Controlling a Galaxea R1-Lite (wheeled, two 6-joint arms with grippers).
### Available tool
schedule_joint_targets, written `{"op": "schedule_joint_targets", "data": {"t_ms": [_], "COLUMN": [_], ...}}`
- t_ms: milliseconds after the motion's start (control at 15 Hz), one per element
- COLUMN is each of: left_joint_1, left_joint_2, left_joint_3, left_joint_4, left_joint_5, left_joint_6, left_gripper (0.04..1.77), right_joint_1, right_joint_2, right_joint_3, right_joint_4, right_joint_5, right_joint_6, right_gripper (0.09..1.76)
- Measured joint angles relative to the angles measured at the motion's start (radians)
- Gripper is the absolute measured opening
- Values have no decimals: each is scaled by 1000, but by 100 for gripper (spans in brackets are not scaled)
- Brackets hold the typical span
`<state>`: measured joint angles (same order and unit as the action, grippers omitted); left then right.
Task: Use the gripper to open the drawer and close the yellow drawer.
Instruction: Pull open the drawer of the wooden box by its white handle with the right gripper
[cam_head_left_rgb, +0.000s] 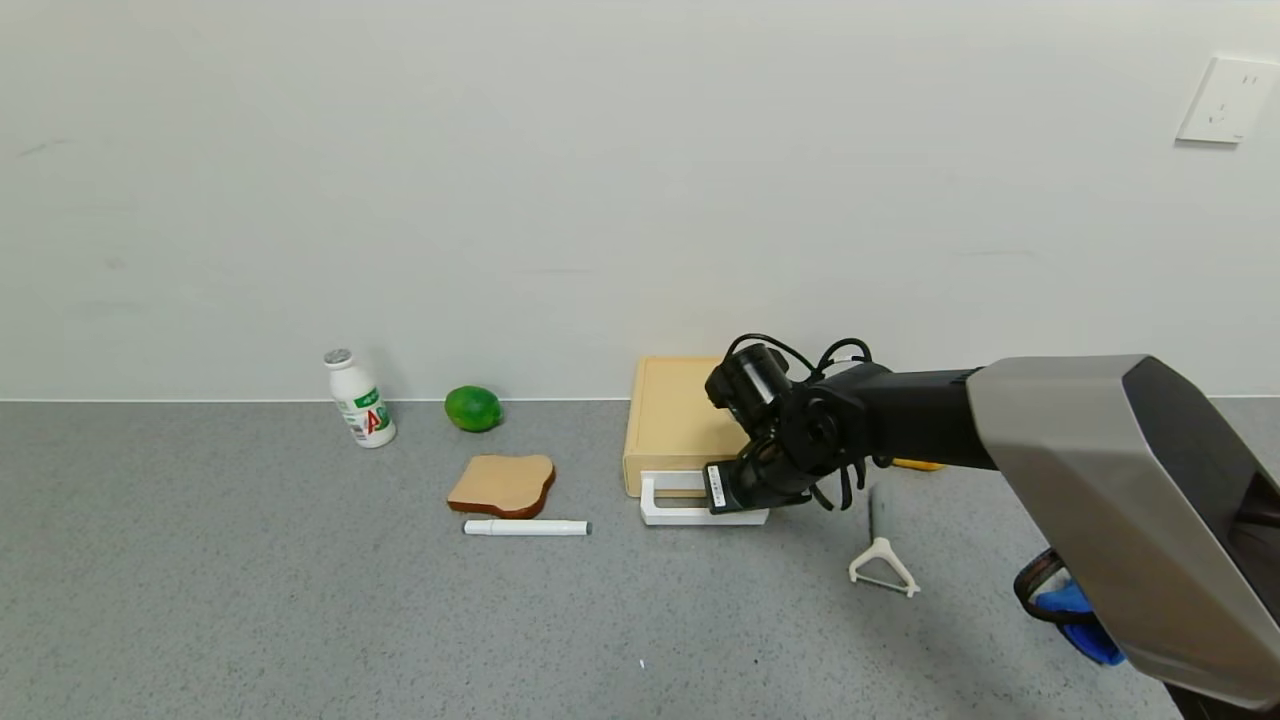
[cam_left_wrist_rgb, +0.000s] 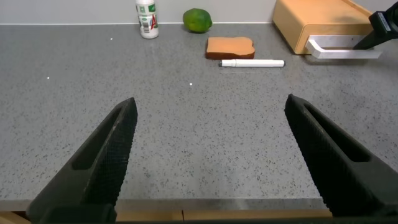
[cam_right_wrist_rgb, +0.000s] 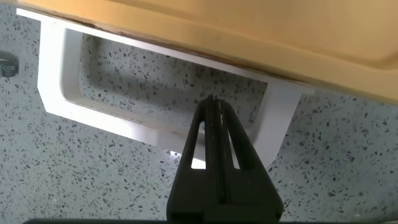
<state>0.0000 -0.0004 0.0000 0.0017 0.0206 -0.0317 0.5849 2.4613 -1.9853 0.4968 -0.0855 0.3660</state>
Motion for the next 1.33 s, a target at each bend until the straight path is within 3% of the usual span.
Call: {"op": "schedule_joint_targets", "data": {"t_ms": [867,1333], "left_joint_1": [0,0], "left_joint_2": [0,0], "left_joint_3": [0,0], "left_joint_4": [0,0], "left_joint_5": [0,0], "left_joint_6": [0,0], "left_gripper": [172,172], "right_joint_1": [3,25], "right_joint_2": [-29,-68], "right_joint_3": [6,57], "right_joint_4": [205,250], "right_joint_5": [76,118], "right_joint_6": [21,62], "right_gripper": [12,12]}}
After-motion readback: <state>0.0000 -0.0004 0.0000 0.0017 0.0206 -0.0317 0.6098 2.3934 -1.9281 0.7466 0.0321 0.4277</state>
